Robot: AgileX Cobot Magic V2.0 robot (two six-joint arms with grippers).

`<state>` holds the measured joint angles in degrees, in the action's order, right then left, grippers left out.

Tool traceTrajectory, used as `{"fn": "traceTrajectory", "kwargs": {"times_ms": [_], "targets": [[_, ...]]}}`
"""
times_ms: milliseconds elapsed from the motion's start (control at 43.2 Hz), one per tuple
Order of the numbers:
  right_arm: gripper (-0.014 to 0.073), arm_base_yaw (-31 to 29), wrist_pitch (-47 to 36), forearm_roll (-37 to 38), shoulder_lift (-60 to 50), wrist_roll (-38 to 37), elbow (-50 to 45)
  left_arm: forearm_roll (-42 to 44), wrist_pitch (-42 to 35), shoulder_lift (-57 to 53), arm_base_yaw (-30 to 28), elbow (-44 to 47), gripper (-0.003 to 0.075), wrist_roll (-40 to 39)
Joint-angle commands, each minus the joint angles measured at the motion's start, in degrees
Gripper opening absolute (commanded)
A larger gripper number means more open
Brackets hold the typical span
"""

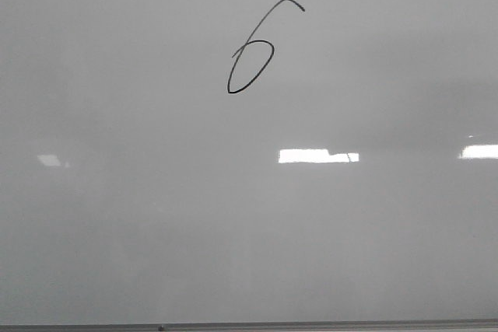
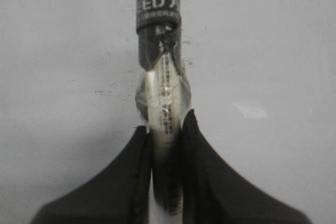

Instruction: Write number 6 on whiteboard

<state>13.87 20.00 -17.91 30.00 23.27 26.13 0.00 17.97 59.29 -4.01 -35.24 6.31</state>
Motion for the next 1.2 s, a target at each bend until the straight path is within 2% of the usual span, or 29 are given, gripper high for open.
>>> {"fn": "traceTrajectory", "kwargs": {"times_ms": [0, 185, 417, 533, 718, 811, 950, 1181], "targets": [[-0.0069, -0.4, -3.4, -0.6, 0.0, 0.1, 1.4, -2.3, -10.6, 3.8, -0.1, -1.3, -0.002, -0.6], [-0.0069, -0.4, -3.3, -0.6, 0.0, 0.1, 1.4, -3.3, -22.8, 13.5, -0.1, -1.3, -0.002, -1.3], [-0.0069, -0.4, -3.3, -0.6, 0.0, 0.1, 1.4, -3.3, -28.1, 19.7, -0.1, -1.3, -0.0015, -1.3], [-0.0069, -0.4, -3.2, -0.6, 0.0, 0.1, 1.4, -3.3, -29.8, 20.9, -0.1, -1.3, 0.0055, -1.3], [-0.0069, -0.4, -3.2, -0.6, 0.0, 0.1, 1.4, -3.3, -29.9, 21.2, -0.1, -1.3, 0.0258, -1.3], [-0.0069, -0.4, -3.2, -0.6, 0.0, 0.1, 1.4, -3.3, -29.8, 21.2, -0.1, -1.3, 0.0322, -1.3], [-0.0069, -0.4, -3.2, -0.6, 0.0, 0.1, 1.4, -3.3, -29.4, 21.2, -0.1, -1.3, 0.0358, -1.3], [-0.0069, -0.4, -3.2, -0.6, 0.0, 0.1, 1.4, -3.0, -24.8, 16.8, -0.1, -1.1, 0.0358, -1.3]]}}
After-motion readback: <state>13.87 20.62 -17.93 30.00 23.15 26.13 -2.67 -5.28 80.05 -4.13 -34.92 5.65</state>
